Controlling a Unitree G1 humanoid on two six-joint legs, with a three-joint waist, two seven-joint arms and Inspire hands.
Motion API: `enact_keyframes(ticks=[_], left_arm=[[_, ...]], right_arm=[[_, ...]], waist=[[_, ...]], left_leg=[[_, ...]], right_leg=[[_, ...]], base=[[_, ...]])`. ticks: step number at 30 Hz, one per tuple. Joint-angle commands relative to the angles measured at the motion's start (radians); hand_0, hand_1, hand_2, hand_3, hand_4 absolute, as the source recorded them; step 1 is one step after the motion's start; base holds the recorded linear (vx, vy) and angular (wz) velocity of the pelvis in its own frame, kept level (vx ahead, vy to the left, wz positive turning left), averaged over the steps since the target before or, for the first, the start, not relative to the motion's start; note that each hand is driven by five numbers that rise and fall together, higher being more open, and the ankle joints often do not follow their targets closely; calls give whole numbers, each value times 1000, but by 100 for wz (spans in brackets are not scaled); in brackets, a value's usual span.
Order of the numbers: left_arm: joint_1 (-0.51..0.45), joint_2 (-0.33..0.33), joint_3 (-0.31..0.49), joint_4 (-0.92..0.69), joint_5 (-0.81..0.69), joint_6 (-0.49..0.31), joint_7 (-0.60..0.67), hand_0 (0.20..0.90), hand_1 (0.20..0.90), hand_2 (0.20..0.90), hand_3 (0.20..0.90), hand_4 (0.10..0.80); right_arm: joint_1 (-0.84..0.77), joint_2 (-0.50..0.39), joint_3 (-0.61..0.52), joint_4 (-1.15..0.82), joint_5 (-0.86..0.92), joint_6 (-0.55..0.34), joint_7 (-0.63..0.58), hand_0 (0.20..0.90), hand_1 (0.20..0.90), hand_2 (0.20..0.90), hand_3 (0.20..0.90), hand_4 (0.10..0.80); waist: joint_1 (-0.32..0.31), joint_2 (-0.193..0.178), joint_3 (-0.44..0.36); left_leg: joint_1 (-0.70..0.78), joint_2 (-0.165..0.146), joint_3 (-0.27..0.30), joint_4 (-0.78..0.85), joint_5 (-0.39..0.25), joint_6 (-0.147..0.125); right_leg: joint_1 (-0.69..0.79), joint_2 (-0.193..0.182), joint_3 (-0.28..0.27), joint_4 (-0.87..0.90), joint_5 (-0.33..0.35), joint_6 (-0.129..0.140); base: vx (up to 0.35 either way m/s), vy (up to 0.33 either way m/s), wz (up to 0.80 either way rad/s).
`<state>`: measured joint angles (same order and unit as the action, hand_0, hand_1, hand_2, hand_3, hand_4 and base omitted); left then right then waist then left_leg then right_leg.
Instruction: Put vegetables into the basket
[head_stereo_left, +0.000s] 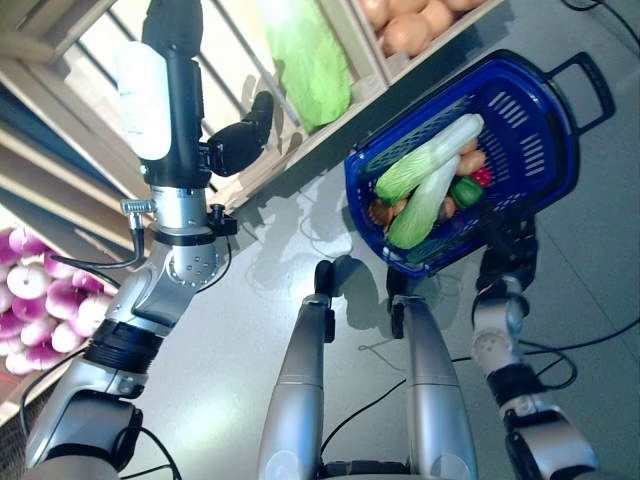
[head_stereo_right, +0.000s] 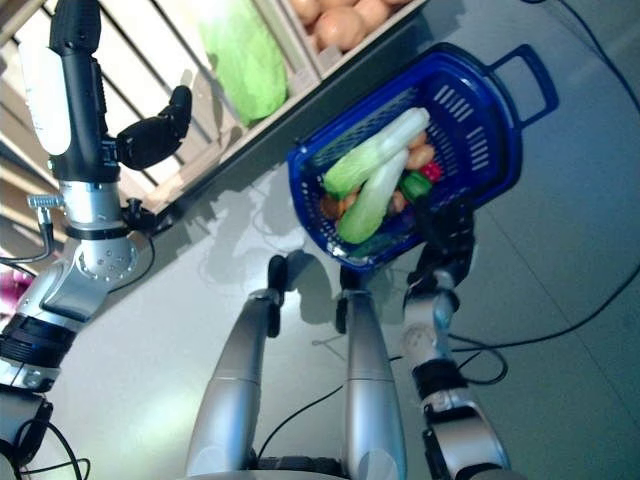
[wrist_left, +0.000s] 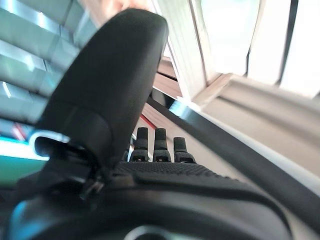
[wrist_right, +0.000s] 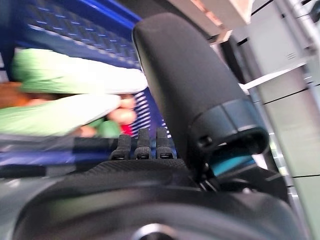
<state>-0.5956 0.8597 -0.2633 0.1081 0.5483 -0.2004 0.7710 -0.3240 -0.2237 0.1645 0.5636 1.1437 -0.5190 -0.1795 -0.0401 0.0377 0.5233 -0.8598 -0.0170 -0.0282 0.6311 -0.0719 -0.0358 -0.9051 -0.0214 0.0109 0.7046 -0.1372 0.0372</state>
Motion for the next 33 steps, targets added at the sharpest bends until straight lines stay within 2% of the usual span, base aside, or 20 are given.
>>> enact_keyframes(ticks=[1, 2, 3, 4, 5, 6, 8, 14, 19, 26, 33], left_arm=[[-184, 136, -13, -14, 173, 140, 45, 900, 900, 900, 900, 800], [-203, 173, -42, 0, 197, 181, 24, 900, 900, 900, 900, 800], [-210, 180, -47, 2, 210, 187, 23, 900, 900, 900, 900, 800], [-235, 237, -94, 30, 277, 219, 26, 900, 900, 900, 900, 800], [-242, 246, -102, 38, 276, 218, 25, 900, 900, 900, 900, 800], [-266, 289, -136, 51, 333, 249, -3, 900, 900, 900, 900, 800], [-285, 316, -156, 59, 317, 262, -14, 900, 900, 900, 900, 800], [-338, 349, -240, 169, 347, 275, -6, 900, 900, 900, 900, 800], [-365, 375, -295, 246, 309, 273, -46, 900, 900, 900, 900, 800], [-302, 362, -288, 311, 245, 254, -45, 900, 900, 900, 900, 800], [-192, 344, -226, 359, 233, 235, -55, 900, 900, 900, 900, 800]], right_arm=[[80, -70, -18, -117, 40, -16, 156, 900, 900, 900, 900, 800], [121, -84, -10, -120, 47, -4, 174, 900, 900, 900, 900, 800], [126, -87, -9, -120, 49, -1, 178, 900, 900, 900, 900, 800], [166, -105, -3, -114, 64, 19, 209, 900, 900, 900, 900, 800], [170, -107, -4, -113, 66, 24, 213, 900, 900, 900, 900, 800], [199, -119, -2, -101, 63, 38, 241, 900, 900, 900, 900, 800], [218, -131, 6, -102, 41, 26, 249, 900, 900, 900, 900, 800], [228, -165, 3, -100, 68, 11, 276, 900, 900, 900, 900, 800], [243, -168, 2, -130, 58, -6, 254, 900, 900, 900, 900, 800], [236, -183, -28, -129, 58, -33, 214, 900, 900, 900, 900, 800], [245, -180, -43, -147, 35, -33, 198, 900, 900, 900, 900, 800]], waist=[[-35, 24, -3], [-46, 27, -3], [-47, 27, -3], [-62, 30, -3], [-64, 31, -3], [-75, 34, -3], [-82, 36, -3], [-93, 35, -3], [-97, 27, -3], [-94, 37, -3], [-85, 30, -3]], left_leg=[[67, -7, 73, -112, 34, 5], [77, -6, 80, -114, 27, 5], [75, -5, 82, -119, 34, 6], [89, -2, 91, -121, 28, 5], [86, -1, 93, -125, 34, 5], [96, -1, 101, -125, 29, 5], [92, 0, 109, -126, 34, 9], [82, -1, 111, -111, 25, 10], [89, 3, 115, -112, 23, 19], [85, 2, 115, -106, 19, 25], [84, 3, 113, -109, 17, 36]], right_leg=[[112, 18, -47, -98, 51, -12], [119, 16, -41, -103, 46, -11], [116, 16, -41, -107, 52, -12], [126, 13, -34, -116, 49, -10], [123, 13, -34, -121, 55, -11], [133, 10, -32, -127, 50, -13], [128, 8, -30, -131, 54, -17], [118, 7, -27, -124, 48, -24], [131, 5, -27, -138, 51, -23], [126, -3, -30, -133, 49, -24], [129, -6, -37, -143, 52, -25]], base=[[44, 114, -11], [32, 122, -12], [47, 102, -10], [11, 72, -14], [56, 112, -20], [13, 84, -21], [12, 65, -19], [14, 40, -2], [0, 0, 0], [16, 28, 0], [2, 6, 0]])
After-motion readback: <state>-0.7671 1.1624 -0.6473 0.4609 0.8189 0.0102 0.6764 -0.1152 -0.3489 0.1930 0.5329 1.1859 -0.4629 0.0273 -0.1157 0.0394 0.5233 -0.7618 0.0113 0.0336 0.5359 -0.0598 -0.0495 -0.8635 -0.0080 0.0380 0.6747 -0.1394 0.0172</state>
